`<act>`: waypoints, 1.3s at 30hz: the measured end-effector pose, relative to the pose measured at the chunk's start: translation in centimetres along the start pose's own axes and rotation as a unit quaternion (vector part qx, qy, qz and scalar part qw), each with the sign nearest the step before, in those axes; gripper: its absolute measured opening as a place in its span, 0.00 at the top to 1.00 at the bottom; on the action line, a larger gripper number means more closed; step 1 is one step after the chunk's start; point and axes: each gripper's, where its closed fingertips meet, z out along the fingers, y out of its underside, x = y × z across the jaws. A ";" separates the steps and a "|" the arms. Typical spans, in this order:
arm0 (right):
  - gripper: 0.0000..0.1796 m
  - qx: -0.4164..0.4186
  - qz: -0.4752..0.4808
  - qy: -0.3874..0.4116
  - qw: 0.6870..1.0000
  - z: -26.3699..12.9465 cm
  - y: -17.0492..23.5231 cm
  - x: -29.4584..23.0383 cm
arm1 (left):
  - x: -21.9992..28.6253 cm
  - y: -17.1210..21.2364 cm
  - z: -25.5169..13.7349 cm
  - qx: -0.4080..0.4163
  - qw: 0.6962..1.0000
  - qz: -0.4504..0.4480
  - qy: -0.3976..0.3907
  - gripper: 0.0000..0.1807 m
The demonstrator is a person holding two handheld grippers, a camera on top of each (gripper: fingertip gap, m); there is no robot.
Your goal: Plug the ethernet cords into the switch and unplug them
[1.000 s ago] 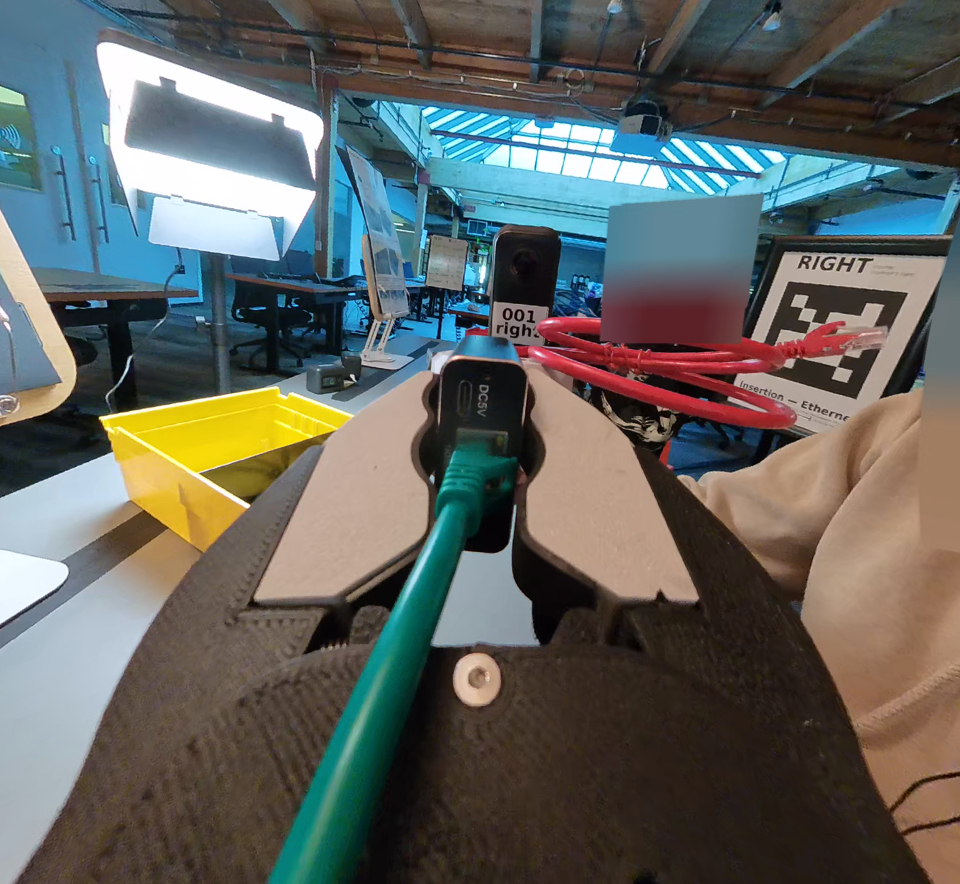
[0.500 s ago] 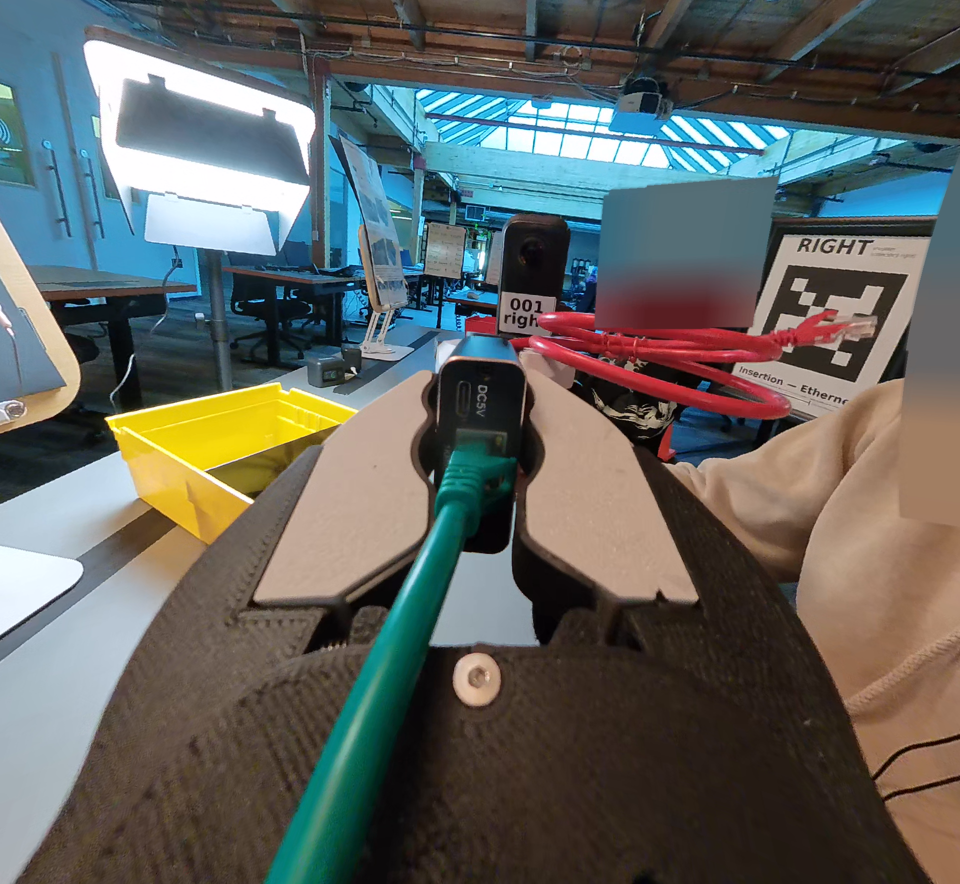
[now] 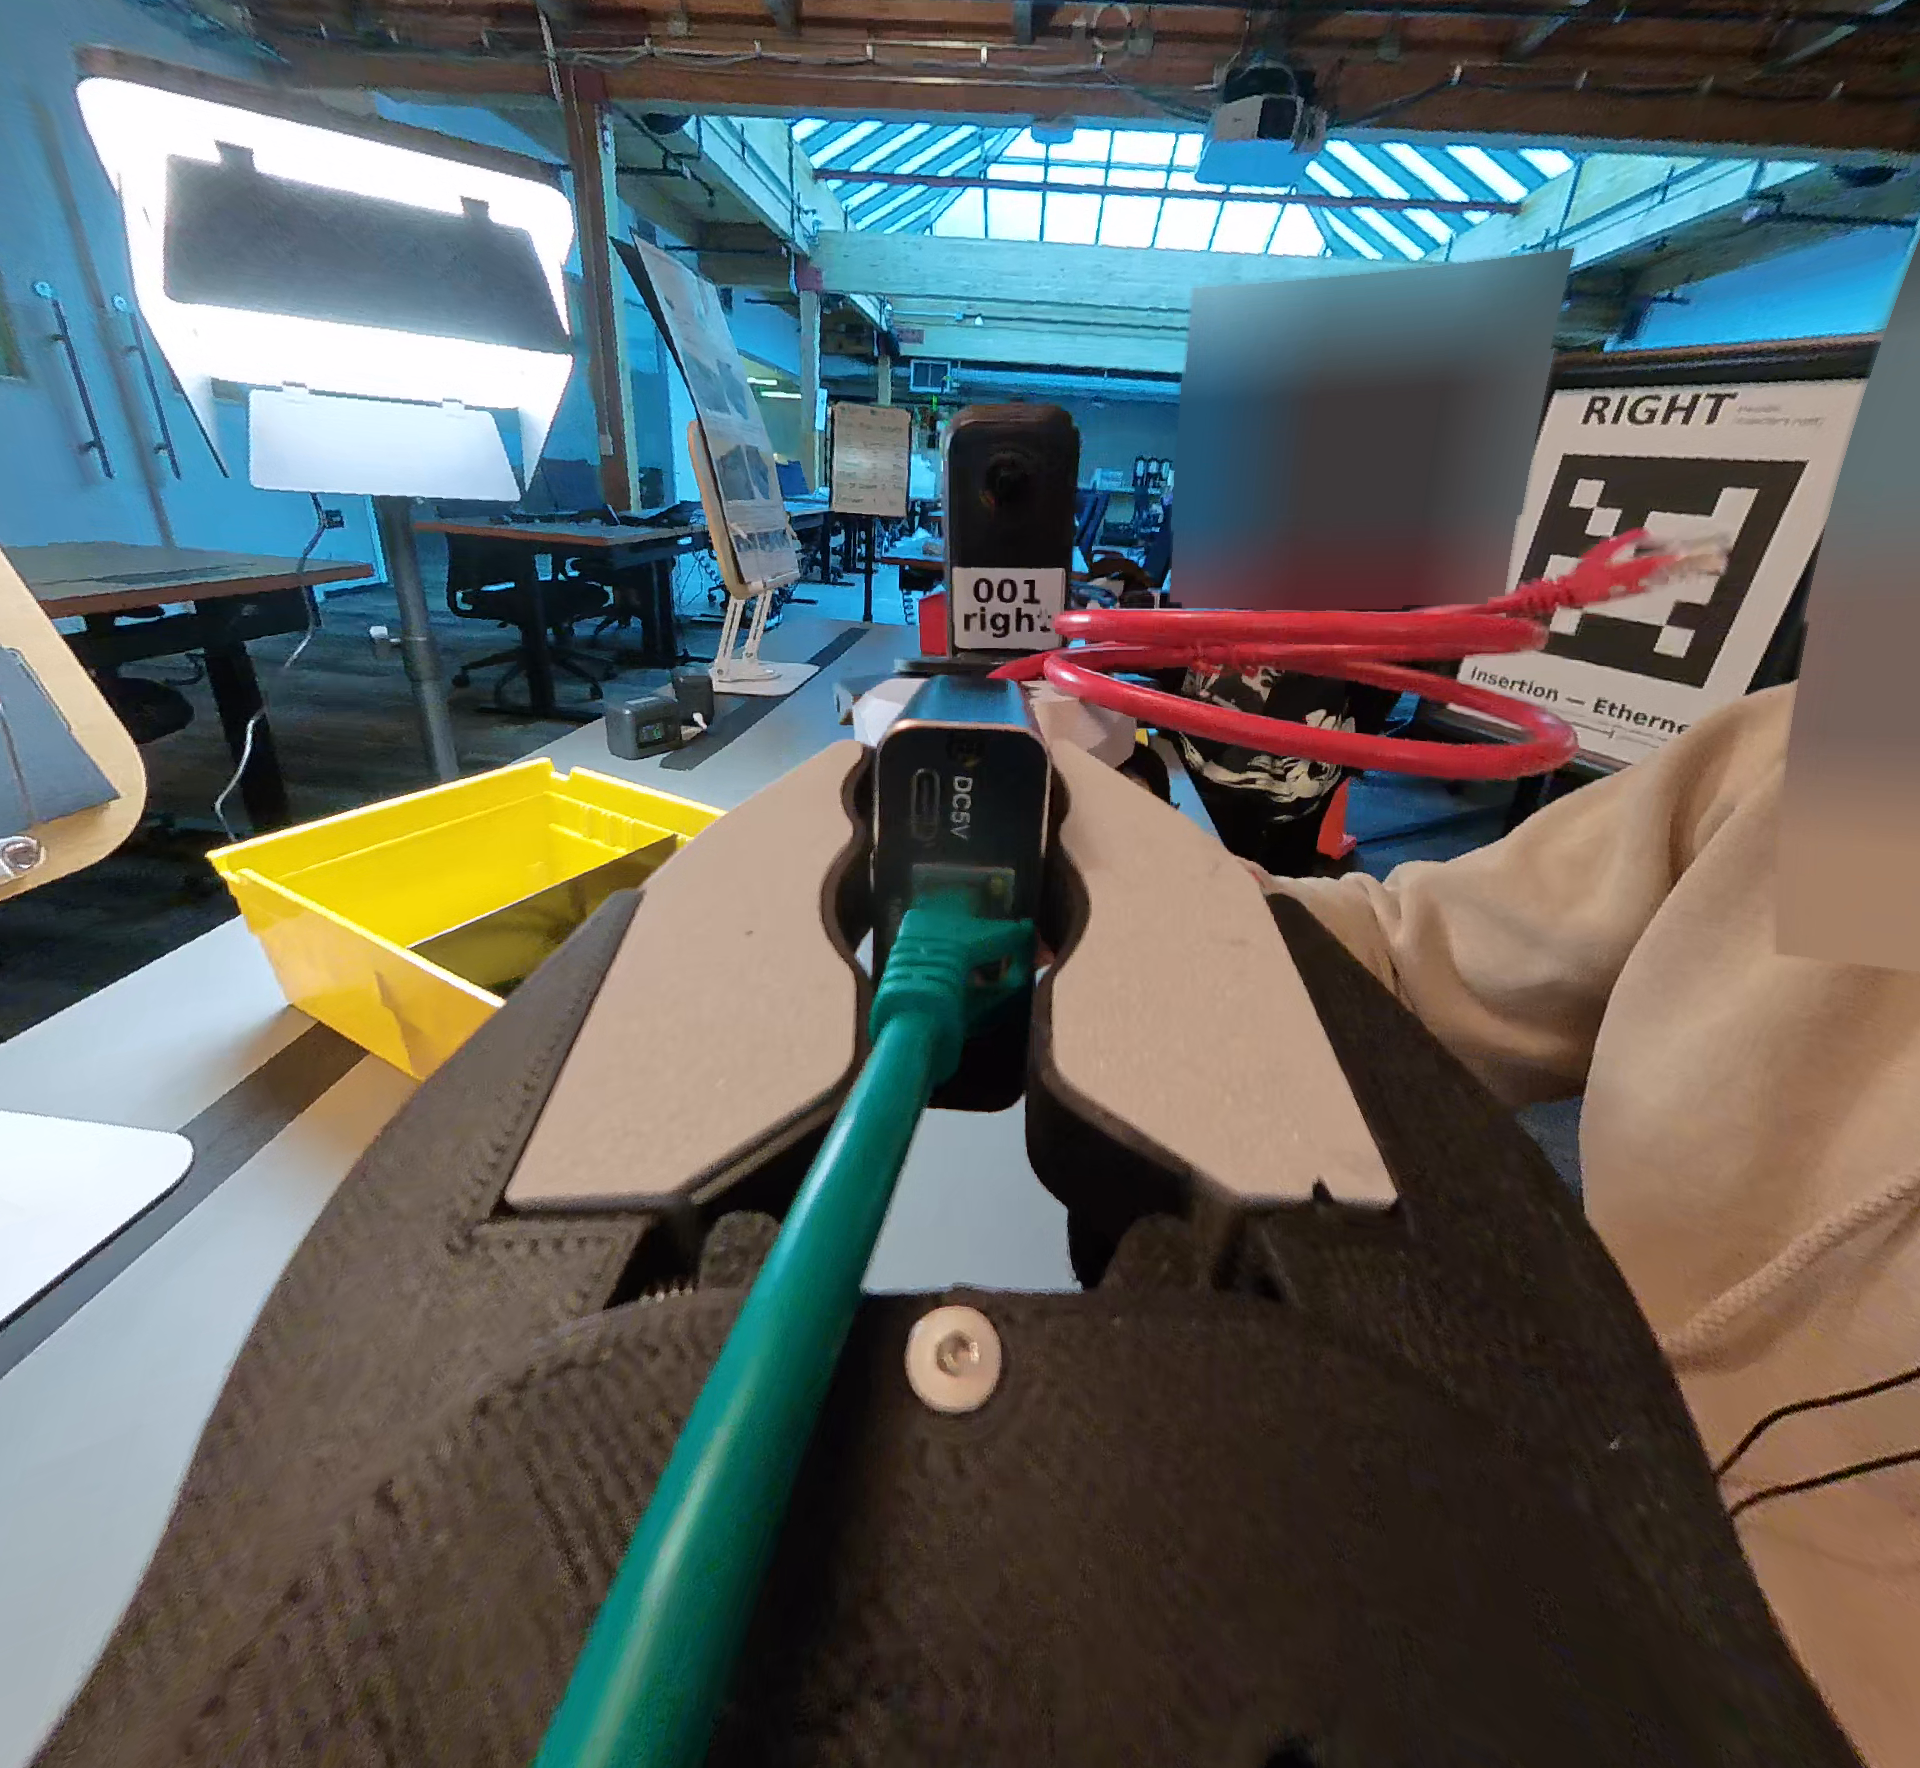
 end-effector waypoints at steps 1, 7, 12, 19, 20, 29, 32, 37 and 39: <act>0.93 -0.003 0.013 -0.010 1.000 0.0 0.1 -0.1 | 0.1 0.0 0.0 -0.005 1.000 0.004 0.001 0.84; 0.91 -0.009 0.011 0.000 1.000 -0.2 0.2 0.4 | -0.1 0.5 0.1 -0.029 0.999 0.010 -0.011 0.85; 0.92 0.016 -0.013 0.017 1.000 -0.6 -0.4 0.6 | -0.4 0.9 0.4 -0.013 0.999 -0.036 -0.006 0.85; 0.91 0.020 0.001 0.013 1.000 -0.8 -0.3 1.0 | -0.7 1.0 0.6 -0.026 0.999 -0.008 -0.039 0.85; 0.91 0.019 0.000 0.015 1.000 -0.8 -0.2 1.2 | -0.8 1.1 0.6 -0.026 0.999 -0.011 -0.041 0.85; 0.90 0.022 -0.004 0.017 1.000 -1.2 -0.3 1.4 | -0.9 1.1 0.7 -0.029 0.998 0.002 -0.052 0.85; 0.91 0.016 0.000 0.013 1.000 -1.4 -0.4 1.4 | -0.8 1.1 0.7 -0.029 0.998 0.012 -0.053 0.85; 0.91 0.008 -0.022 0.019 1.000 -1.3 -0.6 1.1 | -0.5 0.8 0.7 -0.023 0.999 0.012 -0.047 0.85; 0.90 0.004 -0.023 0.019 1.000 -1.4 -0.6 1.0 | -0.5 0.8 0.8 -0.020 0.999 0.017 -0.047 0.85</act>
